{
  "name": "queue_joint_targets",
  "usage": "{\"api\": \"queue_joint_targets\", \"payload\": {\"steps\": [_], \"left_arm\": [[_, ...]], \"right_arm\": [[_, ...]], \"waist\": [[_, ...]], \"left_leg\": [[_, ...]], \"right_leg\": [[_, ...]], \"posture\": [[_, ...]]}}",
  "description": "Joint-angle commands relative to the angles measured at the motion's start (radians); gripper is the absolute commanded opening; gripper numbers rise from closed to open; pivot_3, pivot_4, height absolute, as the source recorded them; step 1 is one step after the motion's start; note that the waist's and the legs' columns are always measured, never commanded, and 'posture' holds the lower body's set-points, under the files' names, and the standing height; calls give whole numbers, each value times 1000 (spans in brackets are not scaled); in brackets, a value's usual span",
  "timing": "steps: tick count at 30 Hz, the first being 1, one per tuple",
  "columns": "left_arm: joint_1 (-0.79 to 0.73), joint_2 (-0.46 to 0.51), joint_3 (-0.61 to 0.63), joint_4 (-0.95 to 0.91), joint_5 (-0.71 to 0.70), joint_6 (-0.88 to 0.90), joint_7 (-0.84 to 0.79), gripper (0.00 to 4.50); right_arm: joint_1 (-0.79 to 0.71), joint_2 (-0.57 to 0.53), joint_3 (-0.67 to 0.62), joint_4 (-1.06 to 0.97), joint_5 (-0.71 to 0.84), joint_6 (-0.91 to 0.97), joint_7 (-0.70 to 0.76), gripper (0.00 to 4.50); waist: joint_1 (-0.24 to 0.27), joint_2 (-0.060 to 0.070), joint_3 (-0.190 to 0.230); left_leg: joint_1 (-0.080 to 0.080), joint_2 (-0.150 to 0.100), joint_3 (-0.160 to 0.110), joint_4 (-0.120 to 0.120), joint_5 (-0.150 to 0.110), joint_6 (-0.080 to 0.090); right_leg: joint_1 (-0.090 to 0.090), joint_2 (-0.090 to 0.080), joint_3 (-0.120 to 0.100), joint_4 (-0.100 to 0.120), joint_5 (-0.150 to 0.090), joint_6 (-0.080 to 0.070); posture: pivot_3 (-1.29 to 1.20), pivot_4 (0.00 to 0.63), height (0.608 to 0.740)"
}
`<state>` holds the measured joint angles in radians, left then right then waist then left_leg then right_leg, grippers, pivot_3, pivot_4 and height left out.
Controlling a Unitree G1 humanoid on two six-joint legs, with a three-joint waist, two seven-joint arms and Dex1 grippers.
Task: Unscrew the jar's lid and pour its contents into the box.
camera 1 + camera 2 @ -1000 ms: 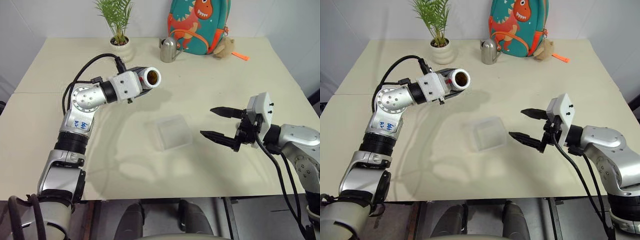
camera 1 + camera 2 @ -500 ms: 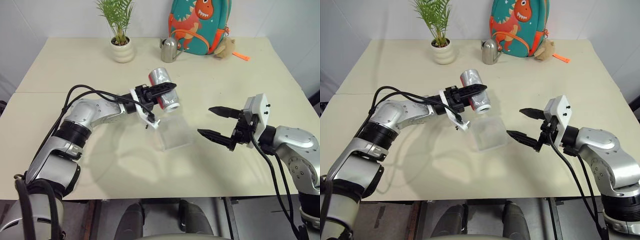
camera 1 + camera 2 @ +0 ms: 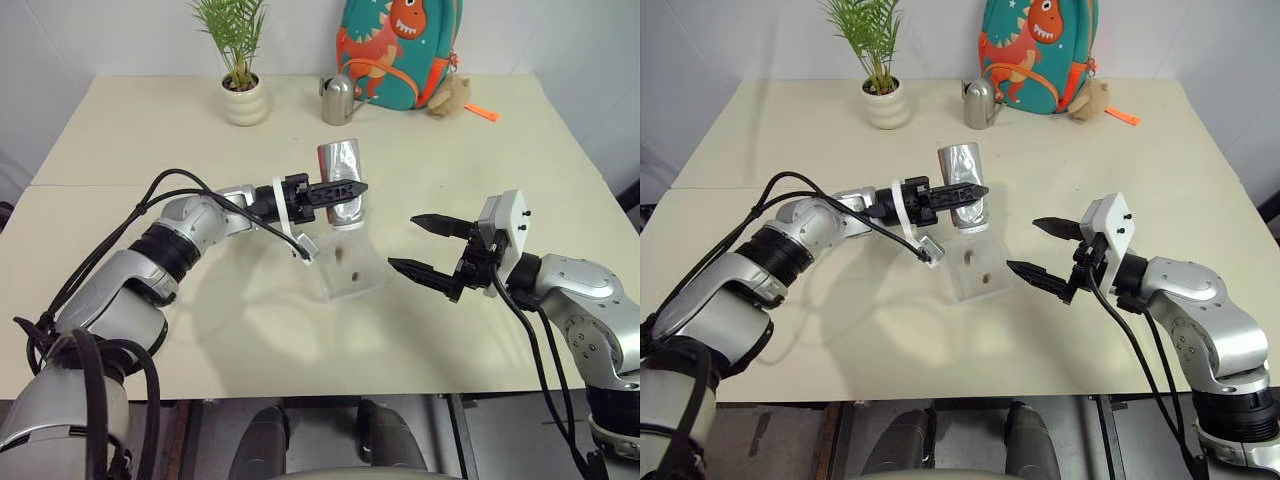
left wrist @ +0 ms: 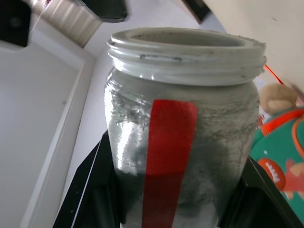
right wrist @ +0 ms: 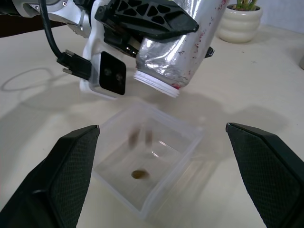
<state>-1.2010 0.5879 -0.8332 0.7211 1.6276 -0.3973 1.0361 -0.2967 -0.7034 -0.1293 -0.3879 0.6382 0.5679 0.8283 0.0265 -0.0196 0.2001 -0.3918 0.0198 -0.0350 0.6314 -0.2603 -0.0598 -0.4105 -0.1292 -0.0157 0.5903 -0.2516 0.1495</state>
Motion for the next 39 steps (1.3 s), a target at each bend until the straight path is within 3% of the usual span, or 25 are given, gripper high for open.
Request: {"api": "queue_joint_targets", "payload": {"steps": [1,6,12,18,21,23,24,27,33,39], "left_arm": [[-39,-21,-23,19,9,64,36,1913],[-57,-15,-40,32,-12,63,74,1913],[-39,83,-4,-48,-140,-116,77,1913],[24,154,135,-44,-520,-441,-198,1913],[107,119,261,16,-947,-481,-590,1913],[205,54,365,-43,-1335,-300,-973,1913],[261,10,442,-115,-1533,-115,-1131,1913],[362,-61,620,-283,-1832,270,-1299,1913],[400,-110,898,-248,-2020,659,-1267,1913],[454,-74,1078,-123,-2038,594,-1316,1913]], "right_arm": [[-6,13,-16,-42,11,-18,-10,4482],[-3,19,-17,-41,10,-21,-12,4482],[0,17,-21,-32,10,-23,-6,4482],[2,17,-17,-18,5,-29,4,4482],[-7,16,-8,-8,3,-29,13,4482],[-12,15,-6,-3,2,-31,19,4482],[-16,15,-5,0,2,-34,23,4482],[-27,23,-13,1,21,-53,47,4482],[-69,-7,35,38,-23,-105,151,4482],[-99,-26,82,83,-77,-149,231,4482]], "waist": [[0,0,0],[0,0,0],[-5,0,0],[-2,0,0],[0,0,0],[-3,0,0],[-3,0,0],[-7,0,0],[-29,-1,0],[-29,-2,-1]], "left_leg": [[0,0,0,0,0,0],[-1,0,0,0,0,0],[0,0,1,0,0,-1],[0,0,2,0,1,-2],[0,0,2,1,1,-2],[0,0,3,2,1,-2],[1,0,4,3,1,-2],[0,0,4,5,0,-1],[3,0,3,6,0,1],[5,0,3,6,0,1]], "right_leg": [[0,0,0,0,0,0],[0,0,0,0,0,0],[-1,0,1,1,0,0],[-1,-1,1,1,0,0],[-1,-1,1,1,0,0],[0,-1,1,1,0,0],[0,-1,2,1,0,0],[0,-1,3,3,0,0],[2,0,3,6,1,0],[3,0,4,6,1,-1]], "posture": [[0,150,740],[0,150,740],[0,150,740],[0,150,740],[0,150,740],[0,150,740],[0,150,740],[0,150,740],[0,150,740],[0,150,740]]}}
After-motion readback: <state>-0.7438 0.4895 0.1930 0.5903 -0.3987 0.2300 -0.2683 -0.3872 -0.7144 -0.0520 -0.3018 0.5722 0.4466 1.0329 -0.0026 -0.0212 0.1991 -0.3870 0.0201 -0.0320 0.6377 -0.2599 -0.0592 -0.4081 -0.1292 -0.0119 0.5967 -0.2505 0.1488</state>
